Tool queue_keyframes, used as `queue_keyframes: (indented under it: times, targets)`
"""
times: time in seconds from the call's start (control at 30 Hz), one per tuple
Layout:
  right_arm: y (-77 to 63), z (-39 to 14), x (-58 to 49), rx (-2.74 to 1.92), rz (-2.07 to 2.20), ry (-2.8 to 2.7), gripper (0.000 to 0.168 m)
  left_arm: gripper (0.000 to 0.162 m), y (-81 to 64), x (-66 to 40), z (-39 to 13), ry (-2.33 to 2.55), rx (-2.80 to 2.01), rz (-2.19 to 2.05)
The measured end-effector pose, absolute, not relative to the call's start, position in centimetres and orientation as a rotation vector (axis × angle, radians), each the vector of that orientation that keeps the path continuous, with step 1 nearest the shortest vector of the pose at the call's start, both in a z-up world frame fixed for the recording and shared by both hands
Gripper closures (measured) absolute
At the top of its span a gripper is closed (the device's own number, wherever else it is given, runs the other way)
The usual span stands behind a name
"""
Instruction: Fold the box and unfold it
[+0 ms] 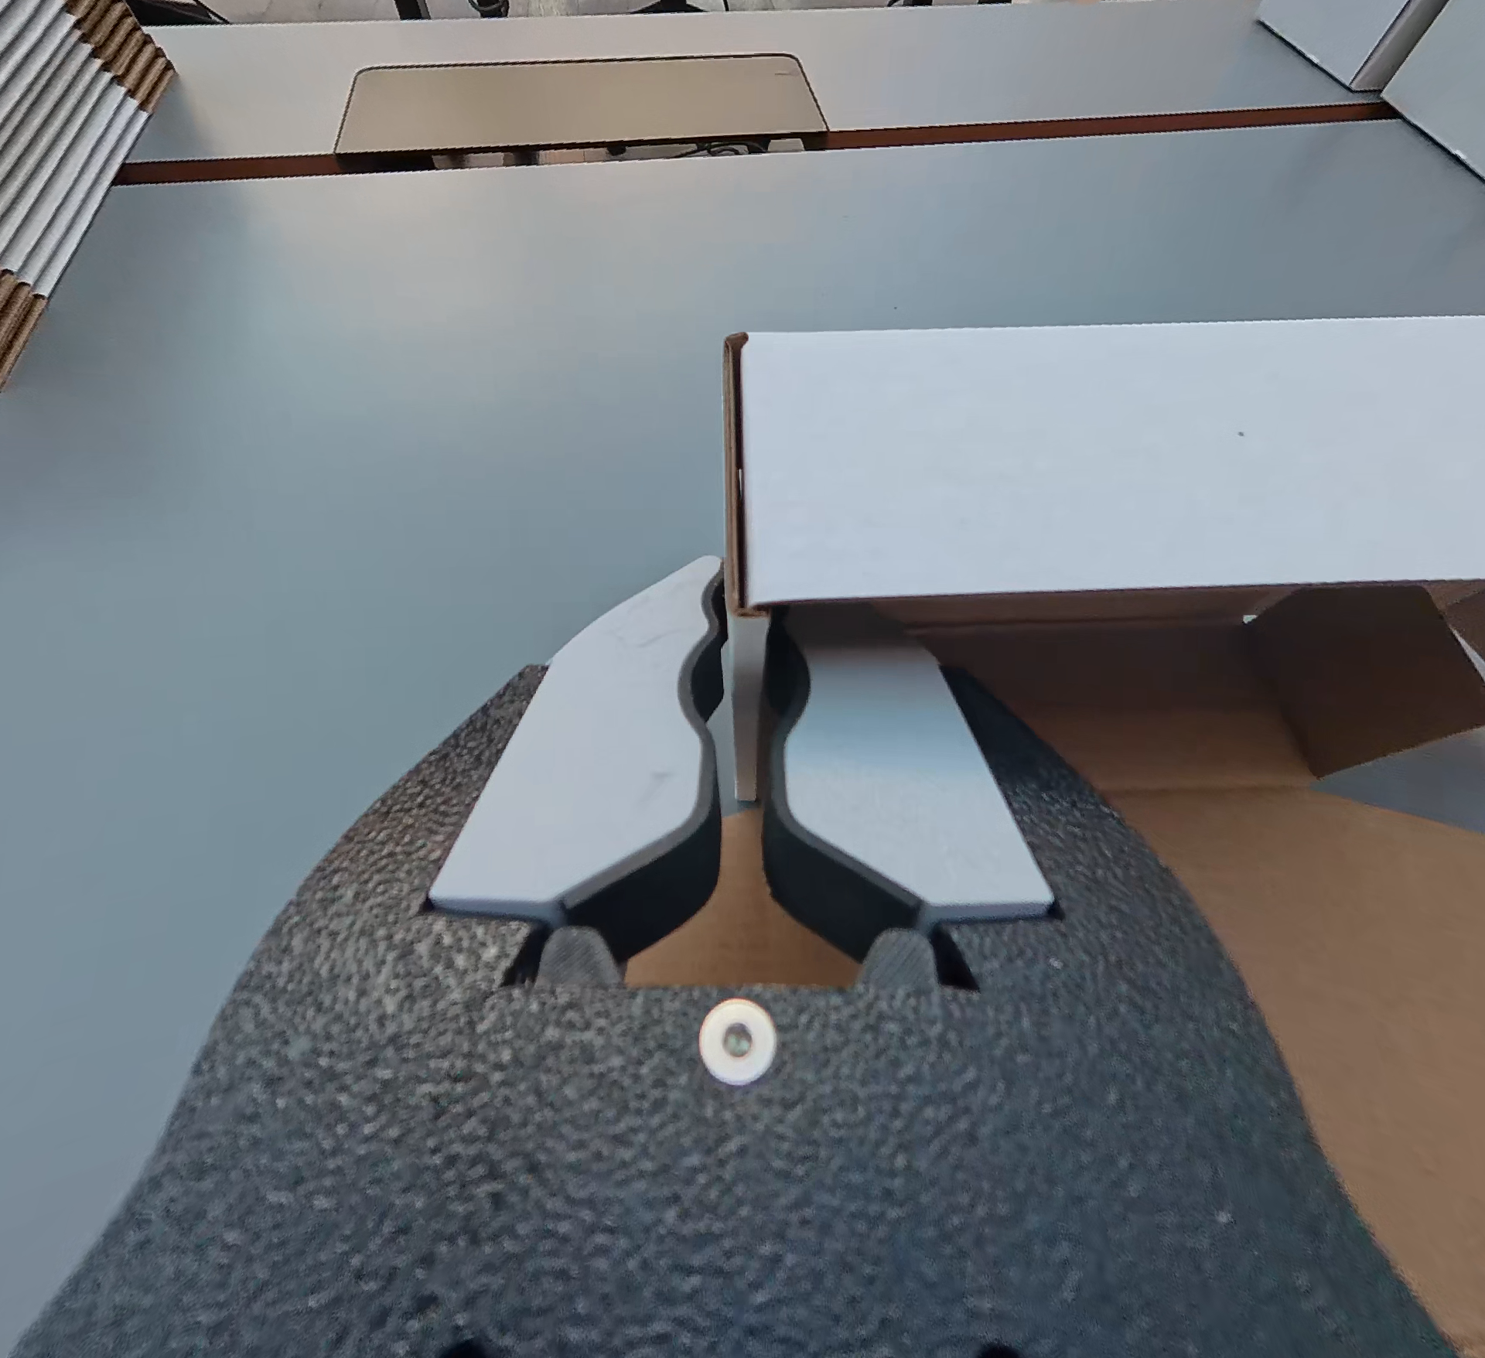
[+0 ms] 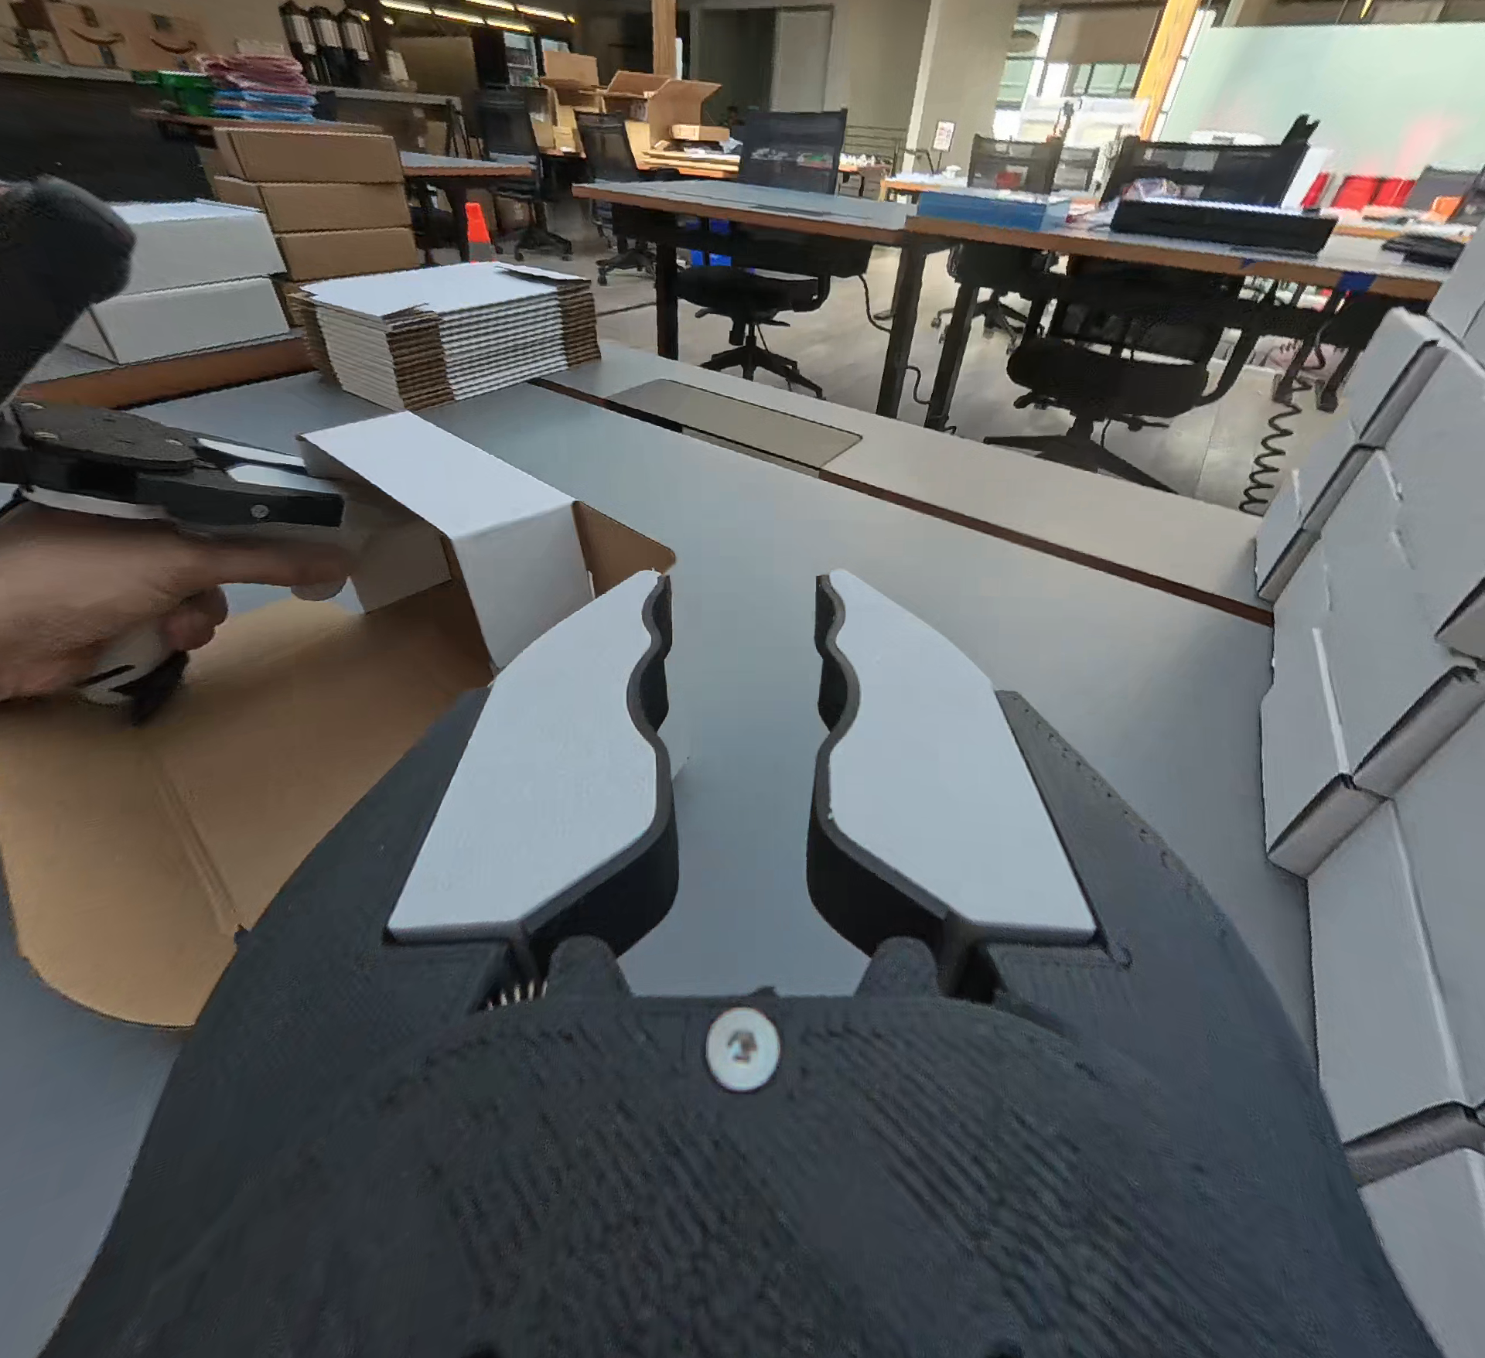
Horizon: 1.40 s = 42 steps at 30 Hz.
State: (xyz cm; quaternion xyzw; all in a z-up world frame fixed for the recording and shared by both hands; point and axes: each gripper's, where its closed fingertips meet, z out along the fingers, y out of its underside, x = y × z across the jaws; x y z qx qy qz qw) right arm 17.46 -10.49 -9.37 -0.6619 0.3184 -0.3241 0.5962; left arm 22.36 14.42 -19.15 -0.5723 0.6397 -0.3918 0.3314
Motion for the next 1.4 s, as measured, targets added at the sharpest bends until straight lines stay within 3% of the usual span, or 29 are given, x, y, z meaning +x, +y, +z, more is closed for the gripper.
queue_keyframes:
  times: [0.17,0.33,0.5,0.63,0.7,1.1,1.33,1.4]
  targets:
    - [-11.6,-12.2,21.7,-1.558,-0.714,0.847,0.127,0.157,14.4,22.3,-19.1,1.672,-1.492,-1.036]
    - [-9.2,-16.2,24.6,-1.738,-0.611,0.808,0.110,0.157,14.5,22.4,-19.1,1.662,-1.535,-1.068]
    - [-7.0,-15.5,24.8,-1.729,-0.550,0.689,0.113,0.157,14.4,22.4,-19.1,1.672,-1.521,-1.047]
    - [-5.5,-15.3,23.2,-1.780,-0.483,0.552,0.144,0.157,14.5,22.5,-19.2,1.669,-1.537,-1.044]
    - [-4.5,-15.1,21.8,-1.798,-0.423,0.471,0.168,0.156,14.6,22.6,-19.2,1.664,-1.547,-1.039]
    - [-0.5,-15.1,18.2,-1.842,-0.474,0.435,0.168,0.156,14.6,22.6,-19.2,1.627,-1.604,-1.055]
    - [-1.6,-14.8,17.0,-1.720,-0.337,0.412,0.158,0.156,14.5,22.5,-19.2,1.636,-1.614,-1.091]
    - [-1.7,-14.8,16.6,-1.713,-0.303,0.365,0.147,0.156,14.4,22.5,-19.2,1.636,-1.608,-1.096]
